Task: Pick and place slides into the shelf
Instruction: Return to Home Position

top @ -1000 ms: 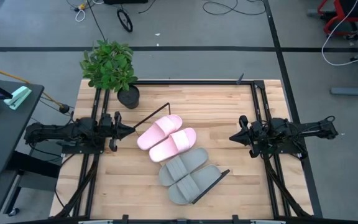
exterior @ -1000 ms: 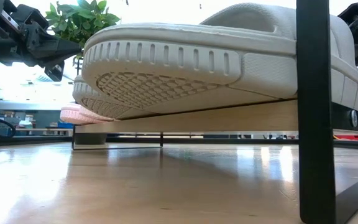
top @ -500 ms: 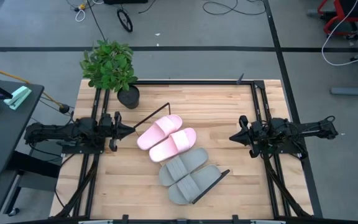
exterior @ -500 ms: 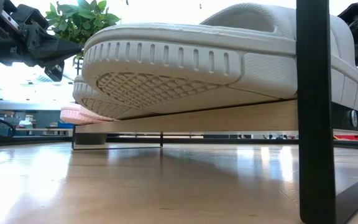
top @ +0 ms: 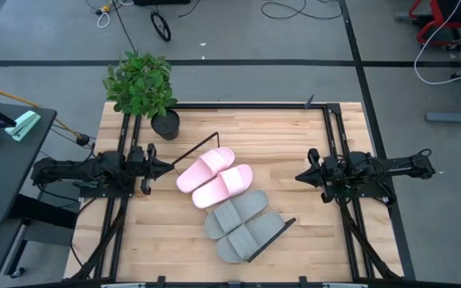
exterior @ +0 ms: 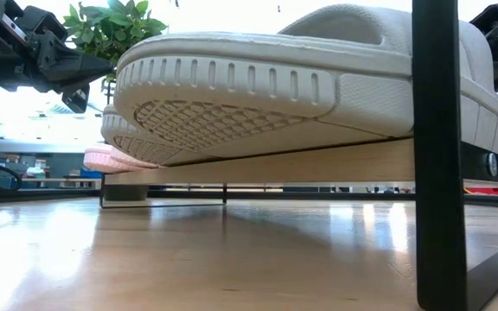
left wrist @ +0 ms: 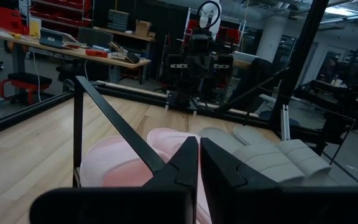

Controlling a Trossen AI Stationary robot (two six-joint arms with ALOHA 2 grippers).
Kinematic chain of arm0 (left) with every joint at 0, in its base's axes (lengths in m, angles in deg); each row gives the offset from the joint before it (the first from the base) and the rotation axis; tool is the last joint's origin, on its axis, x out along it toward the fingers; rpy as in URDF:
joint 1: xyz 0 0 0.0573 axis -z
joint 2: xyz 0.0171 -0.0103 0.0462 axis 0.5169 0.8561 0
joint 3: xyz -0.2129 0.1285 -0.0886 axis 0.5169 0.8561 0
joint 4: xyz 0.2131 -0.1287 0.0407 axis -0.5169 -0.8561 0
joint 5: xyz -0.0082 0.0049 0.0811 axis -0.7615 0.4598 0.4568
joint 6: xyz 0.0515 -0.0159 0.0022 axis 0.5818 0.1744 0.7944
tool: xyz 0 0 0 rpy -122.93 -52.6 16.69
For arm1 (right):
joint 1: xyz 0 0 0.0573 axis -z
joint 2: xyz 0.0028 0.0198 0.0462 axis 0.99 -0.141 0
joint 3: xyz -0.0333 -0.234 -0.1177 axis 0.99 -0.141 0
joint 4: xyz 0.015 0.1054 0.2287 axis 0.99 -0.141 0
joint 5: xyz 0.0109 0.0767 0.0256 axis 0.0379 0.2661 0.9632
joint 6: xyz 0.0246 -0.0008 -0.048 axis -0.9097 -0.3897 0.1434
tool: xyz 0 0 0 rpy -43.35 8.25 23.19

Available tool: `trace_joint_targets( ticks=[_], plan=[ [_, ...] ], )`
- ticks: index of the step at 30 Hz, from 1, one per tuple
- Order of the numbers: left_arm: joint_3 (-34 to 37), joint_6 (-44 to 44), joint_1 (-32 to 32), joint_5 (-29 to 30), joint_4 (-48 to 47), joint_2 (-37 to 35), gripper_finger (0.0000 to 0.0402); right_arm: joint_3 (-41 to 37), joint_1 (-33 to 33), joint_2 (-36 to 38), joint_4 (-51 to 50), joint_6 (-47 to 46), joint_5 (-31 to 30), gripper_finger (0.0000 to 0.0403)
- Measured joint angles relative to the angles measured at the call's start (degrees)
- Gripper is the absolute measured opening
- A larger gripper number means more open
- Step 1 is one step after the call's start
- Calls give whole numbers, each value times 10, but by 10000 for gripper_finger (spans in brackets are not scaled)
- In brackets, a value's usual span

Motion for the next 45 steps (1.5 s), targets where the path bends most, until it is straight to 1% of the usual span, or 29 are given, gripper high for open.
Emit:
trace_joint_targets(
  ticks=[5, 16, 28, 39, 45],
  plan=[
    [0, 0, 0, 0, 0, 0, 19, 0, 0, 0, 0, 0, 0, 14],
    [0, 0, 0, 0, 0, 0, 36, 0, 0, 0, 0, 0, 0, 14],
    [0, 0, 0, 0, 0, 0, 21, 0, 0, 0, 0, 0, 0, 14],
    [0, 0, 0, 0, 0, 0, 36, 0, 0, 0, 0, 0, 0, 14],
    [0, 0, 0, 0, 0, 0, 30, 0, 0, 0, 0, 0, 0, 14]
  ],
)
